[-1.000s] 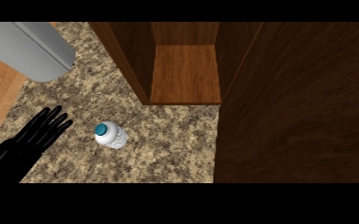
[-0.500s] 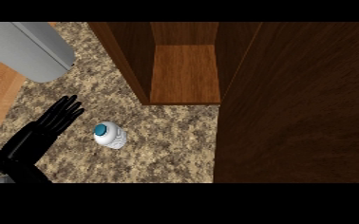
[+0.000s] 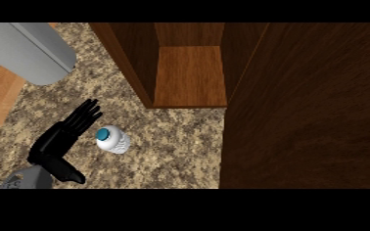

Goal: Pick up the bottled water, place it into the cabinet and close the cabinet

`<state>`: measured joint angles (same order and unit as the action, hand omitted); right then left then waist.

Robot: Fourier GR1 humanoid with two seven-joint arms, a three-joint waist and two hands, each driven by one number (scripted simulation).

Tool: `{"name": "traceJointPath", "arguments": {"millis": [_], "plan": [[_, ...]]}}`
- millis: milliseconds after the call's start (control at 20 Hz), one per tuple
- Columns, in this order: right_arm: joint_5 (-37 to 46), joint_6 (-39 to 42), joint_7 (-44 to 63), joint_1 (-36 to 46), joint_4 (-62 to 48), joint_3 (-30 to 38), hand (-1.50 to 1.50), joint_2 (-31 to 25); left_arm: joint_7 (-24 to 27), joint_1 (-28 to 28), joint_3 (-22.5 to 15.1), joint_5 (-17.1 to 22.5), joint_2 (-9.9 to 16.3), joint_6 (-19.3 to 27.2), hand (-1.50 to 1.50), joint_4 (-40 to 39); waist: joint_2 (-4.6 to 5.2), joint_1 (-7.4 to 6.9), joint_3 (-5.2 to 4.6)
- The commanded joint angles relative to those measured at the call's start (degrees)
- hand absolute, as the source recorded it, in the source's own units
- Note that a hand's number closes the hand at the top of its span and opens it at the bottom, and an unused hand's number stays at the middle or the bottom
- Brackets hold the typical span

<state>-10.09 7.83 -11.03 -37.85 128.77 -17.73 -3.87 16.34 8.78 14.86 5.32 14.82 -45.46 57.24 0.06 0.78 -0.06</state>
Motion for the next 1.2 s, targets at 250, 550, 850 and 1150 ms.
{"name": "traceJointPath", "arguments": {"millis": [250,550,850,1150], "plan": [[-0.8,0.4,-1.3,-2.1,1.6,-0.6,-1.50,-1.7,9.2,8.1,-0.4,-4.4,1.9,-1.3,-1.50,-21.2,0.08,0.31,-0.02],[-1.9,-1.2,1.4,0.6,1.0,0.8,-1.50,-1.4,15.7,11.8,-3.2,-8.3,-0.1,1.1,-1.50,-28.2,0.20,0.21,-0.05],[-0.3,0.0,-1.8,-0.3,-0.8,-1.2,-1.50,-1.7,20.8,15.1,-3.9,-10.0,0.2,2.2,-1.50,-35.6,0.26,0.66,-0.08],[-0.2,-1.8,0.0,1.9,-1.0,-1.6,-1.50,-0.4,22.4,17.2,-4.0,-9.7,-1.4,2.2,-1.50,-39.5,0.47,0.79,-0.15]]}}
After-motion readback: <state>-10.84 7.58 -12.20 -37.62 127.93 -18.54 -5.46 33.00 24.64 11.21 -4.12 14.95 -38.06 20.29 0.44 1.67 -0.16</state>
